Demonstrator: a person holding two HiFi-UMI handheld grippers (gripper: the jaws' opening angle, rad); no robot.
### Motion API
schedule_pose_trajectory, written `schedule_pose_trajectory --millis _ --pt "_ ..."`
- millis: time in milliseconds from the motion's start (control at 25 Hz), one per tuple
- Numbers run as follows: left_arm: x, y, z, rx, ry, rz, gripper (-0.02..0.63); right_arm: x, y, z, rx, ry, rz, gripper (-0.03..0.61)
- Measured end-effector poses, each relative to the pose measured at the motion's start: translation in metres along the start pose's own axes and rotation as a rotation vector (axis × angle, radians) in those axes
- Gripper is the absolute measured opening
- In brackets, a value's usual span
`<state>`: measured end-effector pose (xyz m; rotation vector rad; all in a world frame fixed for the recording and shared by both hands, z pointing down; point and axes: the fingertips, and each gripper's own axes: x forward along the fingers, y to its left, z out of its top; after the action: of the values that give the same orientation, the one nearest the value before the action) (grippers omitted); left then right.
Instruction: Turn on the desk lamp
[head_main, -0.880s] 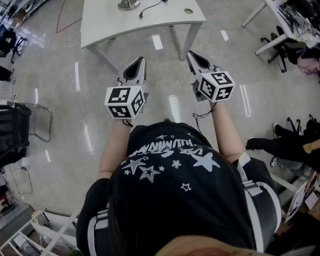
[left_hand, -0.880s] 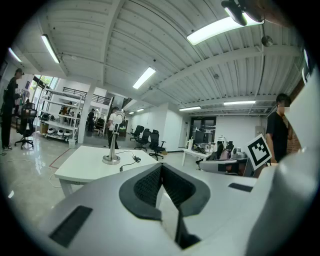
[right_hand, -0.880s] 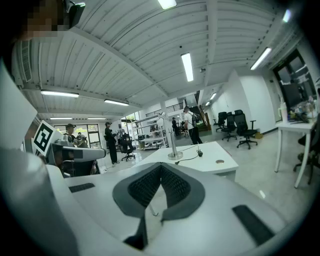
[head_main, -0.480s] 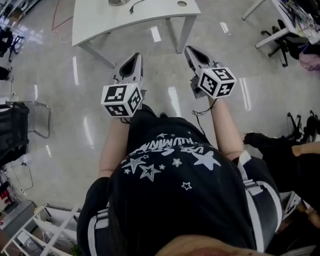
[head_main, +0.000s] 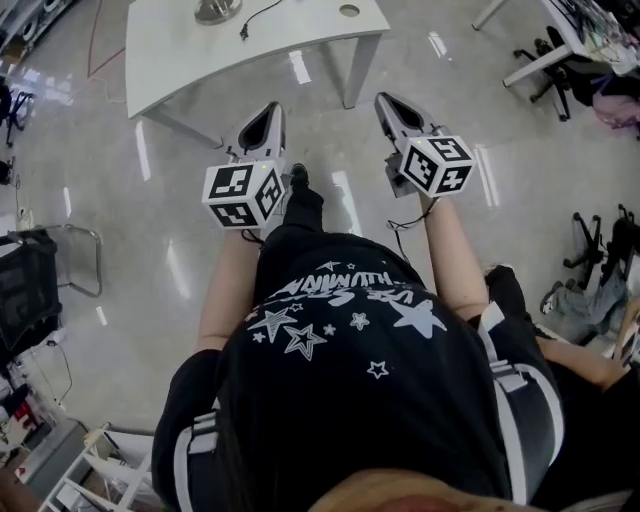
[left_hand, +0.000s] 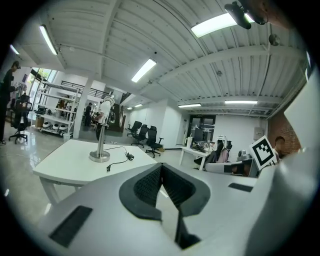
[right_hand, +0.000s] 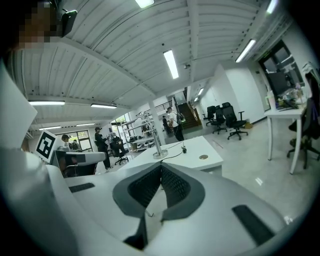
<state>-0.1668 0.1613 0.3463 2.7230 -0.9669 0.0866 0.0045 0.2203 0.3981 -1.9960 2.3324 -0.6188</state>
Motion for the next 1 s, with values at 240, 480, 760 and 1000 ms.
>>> schedule_pose_trajectory --millis 240,480,760,1000 --pt "0.062 0.018 0.010 0.001 0.015 -0.056 0.011 0.036 -0.040 0.023 0.009 -0.011 -0.060 0.005" --pt "0.116 0.051 0.026 -0.003 0.041 -0.080 0.011 0.081 -0.066 0.045 0.028 0.001 -0.101 0.005" --pt "0.170 0.090 0.034 -0.022 0.062 -0.089 0.011 0.139 -0.084 0.064 0.033 0.017 -0.113 0.005" --pt "0.210 0.122 0.041 -0.022 0.079 -0.102 0.012 0.187 -0.099 0.085 0.029 0.014 -0.128 0.005"
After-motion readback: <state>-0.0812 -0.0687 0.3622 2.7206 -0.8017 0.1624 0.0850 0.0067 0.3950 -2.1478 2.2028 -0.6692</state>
